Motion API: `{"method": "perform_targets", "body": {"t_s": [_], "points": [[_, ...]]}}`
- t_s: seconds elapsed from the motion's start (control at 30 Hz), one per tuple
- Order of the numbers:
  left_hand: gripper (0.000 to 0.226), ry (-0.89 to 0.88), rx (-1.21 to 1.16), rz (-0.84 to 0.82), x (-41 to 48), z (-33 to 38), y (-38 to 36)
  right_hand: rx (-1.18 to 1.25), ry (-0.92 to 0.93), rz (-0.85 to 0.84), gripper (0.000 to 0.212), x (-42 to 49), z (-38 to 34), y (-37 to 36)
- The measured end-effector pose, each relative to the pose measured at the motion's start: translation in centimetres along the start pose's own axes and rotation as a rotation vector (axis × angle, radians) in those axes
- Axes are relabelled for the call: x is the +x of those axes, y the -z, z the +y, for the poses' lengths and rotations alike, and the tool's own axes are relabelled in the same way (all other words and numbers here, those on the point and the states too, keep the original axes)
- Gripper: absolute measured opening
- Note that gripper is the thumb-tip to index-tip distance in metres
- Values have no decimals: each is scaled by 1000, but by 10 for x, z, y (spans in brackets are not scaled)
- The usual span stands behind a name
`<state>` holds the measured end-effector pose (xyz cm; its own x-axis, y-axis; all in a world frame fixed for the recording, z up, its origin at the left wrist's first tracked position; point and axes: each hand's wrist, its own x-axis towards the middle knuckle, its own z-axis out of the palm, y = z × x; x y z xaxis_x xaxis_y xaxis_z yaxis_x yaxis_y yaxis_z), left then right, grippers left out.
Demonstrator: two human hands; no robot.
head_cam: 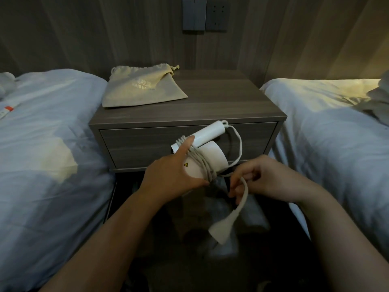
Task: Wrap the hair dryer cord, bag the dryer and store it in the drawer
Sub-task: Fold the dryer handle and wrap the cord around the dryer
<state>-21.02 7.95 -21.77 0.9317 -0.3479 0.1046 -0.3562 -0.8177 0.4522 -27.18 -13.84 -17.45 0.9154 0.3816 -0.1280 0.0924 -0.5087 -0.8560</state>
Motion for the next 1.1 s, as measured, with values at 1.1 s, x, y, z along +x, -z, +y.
{"method": "perform_targets", "body": {"t_s": [1.1], "points": [[99,-405,436,257,-2,0,-31,1214,-484,428,10,26,19,-14]]}}
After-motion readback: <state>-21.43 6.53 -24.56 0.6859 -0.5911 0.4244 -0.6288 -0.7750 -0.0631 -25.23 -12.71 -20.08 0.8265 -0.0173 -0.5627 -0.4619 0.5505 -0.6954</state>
